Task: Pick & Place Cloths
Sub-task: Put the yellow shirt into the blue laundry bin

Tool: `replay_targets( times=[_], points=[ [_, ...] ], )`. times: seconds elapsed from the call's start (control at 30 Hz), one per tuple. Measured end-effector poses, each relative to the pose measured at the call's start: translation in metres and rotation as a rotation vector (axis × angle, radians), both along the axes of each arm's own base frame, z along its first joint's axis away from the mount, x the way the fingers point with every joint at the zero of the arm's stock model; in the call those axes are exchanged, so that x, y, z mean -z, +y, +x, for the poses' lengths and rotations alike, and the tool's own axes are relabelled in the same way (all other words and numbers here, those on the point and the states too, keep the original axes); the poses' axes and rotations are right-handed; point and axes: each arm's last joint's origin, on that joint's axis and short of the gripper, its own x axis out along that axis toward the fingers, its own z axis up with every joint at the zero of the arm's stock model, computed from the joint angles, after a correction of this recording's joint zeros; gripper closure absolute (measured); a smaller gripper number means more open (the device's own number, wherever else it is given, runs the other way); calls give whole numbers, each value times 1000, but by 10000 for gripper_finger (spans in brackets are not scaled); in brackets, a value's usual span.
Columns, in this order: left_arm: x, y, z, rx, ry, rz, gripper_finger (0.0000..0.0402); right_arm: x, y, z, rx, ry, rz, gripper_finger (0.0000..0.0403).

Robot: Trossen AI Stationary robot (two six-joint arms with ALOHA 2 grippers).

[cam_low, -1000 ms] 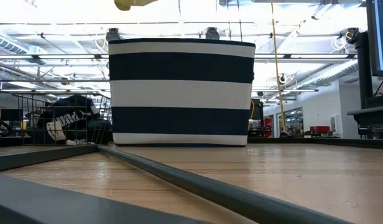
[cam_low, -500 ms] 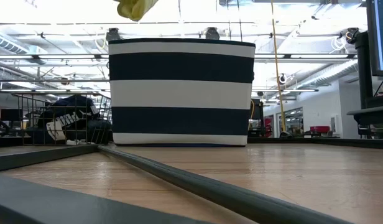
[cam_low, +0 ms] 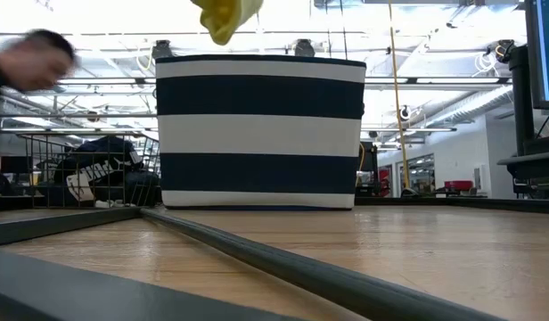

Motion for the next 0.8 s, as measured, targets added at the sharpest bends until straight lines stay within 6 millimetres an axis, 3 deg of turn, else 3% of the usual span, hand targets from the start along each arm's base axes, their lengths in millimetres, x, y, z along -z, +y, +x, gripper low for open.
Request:
replay_targets(
  times=[0.2, 0.4, 0.57, 0.8],
  points=[
    [-6, 27, 41, -135, 211, 115, 361, 1, 0, 0, 0, 15, 4, 135],
    [0, 62, 72, -233, 437, 179, 361, 2, 0, -1, 3, 19, 11, 135],
    [24, 92, 86, -284, 646, 186, 361, 2, 0, -1, 3, 19, 11, 135],
    [75, 128, 101, -291, 905, 104, 361, 2, 0, -1, 3, 19, 11, 135]
  ],
)
